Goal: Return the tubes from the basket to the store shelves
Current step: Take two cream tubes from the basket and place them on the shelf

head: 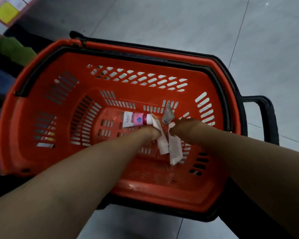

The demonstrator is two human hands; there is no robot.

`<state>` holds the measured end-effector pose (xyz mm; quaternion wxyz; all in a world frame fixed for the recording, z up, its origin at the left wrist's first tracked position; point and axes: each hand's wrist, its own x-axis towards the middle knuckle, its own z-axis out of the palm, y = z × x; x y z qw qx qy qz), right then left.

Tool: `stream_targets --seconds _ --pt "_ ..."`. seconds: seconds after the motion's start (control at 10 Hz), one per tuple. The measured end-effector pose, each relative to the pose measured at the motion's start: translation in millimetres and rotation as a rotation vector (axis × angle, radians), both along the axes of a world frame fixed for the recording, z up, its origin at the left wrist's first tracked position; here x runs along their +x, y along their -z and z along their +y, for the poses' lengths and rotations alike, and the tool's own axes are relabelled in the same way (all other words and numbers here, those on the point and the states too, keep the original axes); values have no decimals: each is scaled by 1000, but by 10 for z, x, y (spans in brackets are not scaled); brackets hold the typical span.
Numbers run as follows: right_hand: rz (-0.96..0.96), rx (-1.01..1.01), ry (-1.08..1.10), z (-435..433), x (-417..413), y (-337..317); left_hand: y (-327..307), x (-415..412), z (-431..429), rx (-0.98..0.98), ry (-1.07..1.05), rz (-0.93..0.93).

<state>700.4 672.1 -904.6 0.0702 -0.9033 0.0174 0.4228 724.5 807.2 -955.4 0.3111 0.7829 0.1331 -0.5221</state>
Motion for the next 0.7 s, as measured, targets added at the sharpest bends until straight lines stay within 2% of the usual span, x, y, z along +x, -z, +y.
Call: stream_targets --seconds 0.1,0.2,0.4,0.6,0.7 --pt "-25 6 21 103 64 227 121 56 -158 -67 -178 48" --pt "45 -40 40 183 150 447 284 99 -208 -106 -308 117" --pt "0 -57 25 246 237 906 697 93 -92 -144 -350 125" --pt "-1 39 35 184 357 891 668 182 177 -195 -398 216" --pt "19 45 -33 179 370 749 500 255 293 -269 -411 204"
